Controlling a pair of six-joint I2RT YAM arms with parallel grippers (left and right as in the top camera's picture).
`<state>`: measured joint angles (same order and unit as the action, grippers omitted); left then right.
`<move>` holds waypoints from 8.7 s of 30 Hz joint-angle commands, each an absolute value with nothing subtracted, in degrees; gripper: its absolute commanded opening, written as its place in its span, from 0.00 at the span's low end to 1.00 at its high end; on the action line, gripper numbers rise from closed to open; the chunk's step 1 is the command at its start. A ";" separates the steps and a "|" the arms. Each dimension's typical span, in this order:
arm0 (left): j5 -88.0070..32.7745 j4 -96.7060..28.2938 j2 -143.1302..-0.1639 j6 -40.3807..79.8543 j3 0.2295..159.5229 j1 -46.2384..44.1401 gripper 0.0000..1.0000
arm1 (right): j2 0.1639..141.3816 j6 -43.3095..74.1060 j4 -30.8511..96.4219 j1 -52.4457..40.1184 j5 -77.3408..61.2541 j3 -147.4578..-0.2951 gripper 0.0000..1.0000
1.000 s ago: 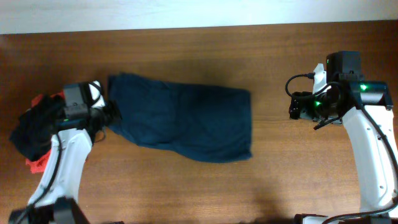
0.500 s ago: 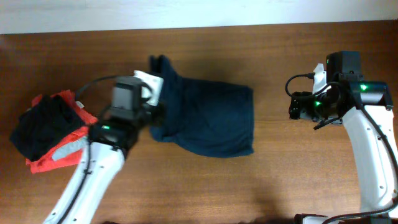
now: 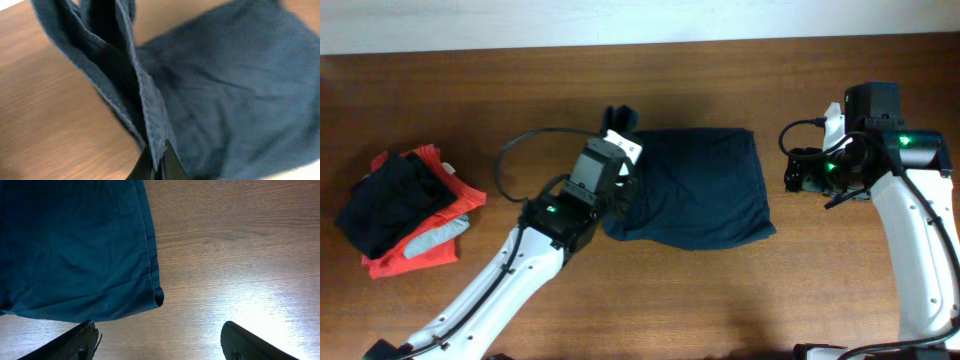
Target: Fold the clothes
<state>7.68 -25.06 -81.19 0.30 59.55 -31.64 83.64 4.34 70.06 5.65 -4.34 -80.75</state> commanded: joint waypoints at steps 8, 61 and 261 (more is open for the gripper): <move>16.10 -26.24 -72.25 2.13 60.82 -12.91 0.01 | 83.79 4.78 70.08 6.02 -4.67 -80.55 0.84; 7.29 -6.70 -86.04 9.61 60.82 -32.53 0.01 | 102.76 2.07 48.88 1.28 -10.57 -72.97 0.04; 6.94 -18.96 -87.39 5.96 60.90 -23.83 0.84 | 128.75 -0.03 73.36 -5.04 -14.61 -96.64 0.28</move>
